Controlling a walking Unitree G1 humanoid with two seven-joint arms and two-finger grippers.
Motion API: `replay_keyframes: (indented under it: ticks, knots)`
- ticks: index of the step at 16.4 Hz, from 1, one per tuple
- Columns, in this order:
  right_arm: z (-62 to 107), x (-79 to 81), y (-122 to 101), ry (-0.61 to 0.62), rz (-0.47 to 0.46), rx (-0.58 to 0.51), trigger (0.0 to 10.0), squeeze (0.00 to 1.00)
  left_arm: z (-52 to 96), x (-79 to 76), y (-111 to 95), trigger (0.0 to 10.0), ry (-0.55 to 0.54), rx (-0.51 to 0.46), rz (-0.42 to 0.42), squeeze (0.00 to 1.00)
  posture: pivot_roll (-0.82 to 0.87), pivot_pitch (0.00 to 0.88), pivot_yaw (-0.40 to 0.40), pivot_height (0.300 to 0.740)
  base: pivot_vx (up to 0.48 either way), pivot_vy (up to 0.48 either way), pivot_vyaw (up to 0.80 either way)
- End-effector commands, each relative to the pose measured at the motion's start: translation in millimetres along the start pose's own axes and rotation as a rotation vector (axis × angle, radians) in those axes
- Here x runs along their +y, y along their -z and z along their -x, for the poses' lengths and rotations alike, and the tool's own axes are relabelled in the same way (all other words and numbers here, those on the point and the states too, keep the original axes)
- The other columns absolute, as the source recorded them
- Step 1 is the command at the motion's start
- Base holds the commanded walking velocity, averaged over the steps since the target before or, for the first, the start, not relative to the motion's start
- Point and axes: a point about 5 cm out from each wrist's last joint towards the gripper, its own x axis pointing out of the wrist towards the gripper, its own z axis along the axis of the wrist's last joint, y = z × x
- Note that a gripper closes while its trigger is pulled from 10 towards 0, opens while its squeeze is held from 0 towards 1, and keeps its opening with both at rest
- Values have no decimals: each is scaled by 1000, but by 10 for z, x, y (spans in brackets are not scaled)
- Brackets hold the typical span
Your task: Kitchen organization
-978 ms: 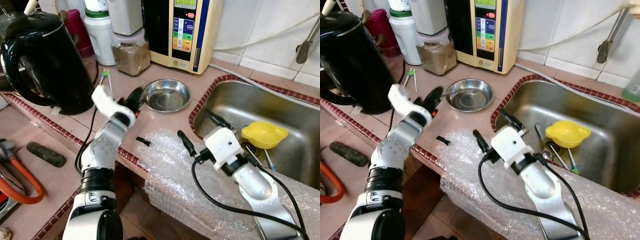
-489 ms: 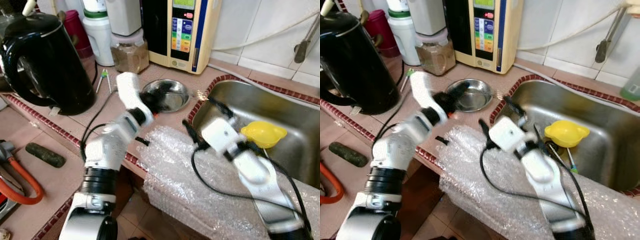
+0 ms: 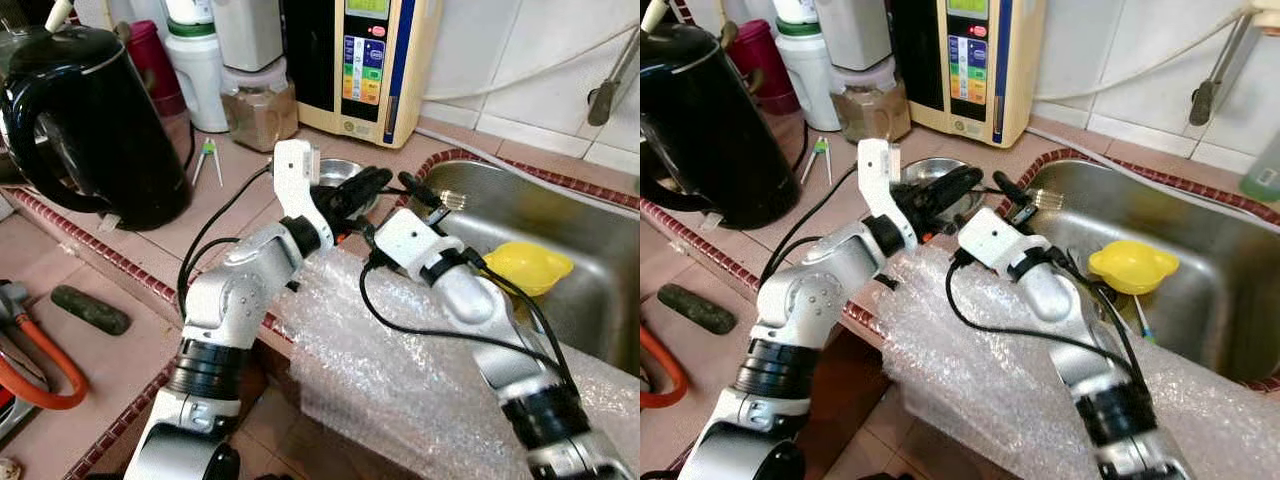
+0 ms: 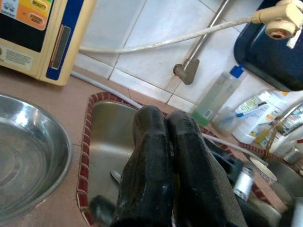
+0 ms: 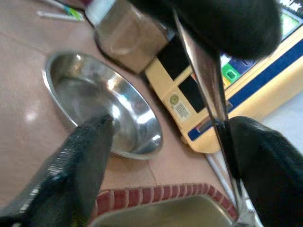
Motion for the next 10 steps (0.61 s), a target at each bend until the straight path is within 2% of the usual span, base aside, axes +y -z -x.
replay_keyframes:
  ticks: [1, 7, 10]
  knots:
    - [-39, -53, 43, 31, 32, 25, 0, 0, 3, -69, -43, 0, 28, -6, -20, 0, -97, 70, 79, 740, 0, 0, 0]
    - [24, -272, 295, 165, 27, 149, 0, 0, 30, -62, -26, 0, 20, 1, -10, 0, -99, 72, 81, 740, 0, 0, 0]
    - [68, -293, 338, 178, 9, 162, 0, 0, 27, -57, -14, 0, 20, 7, -11, 0, -103, 72, 83, 740, 0, 0, 0]
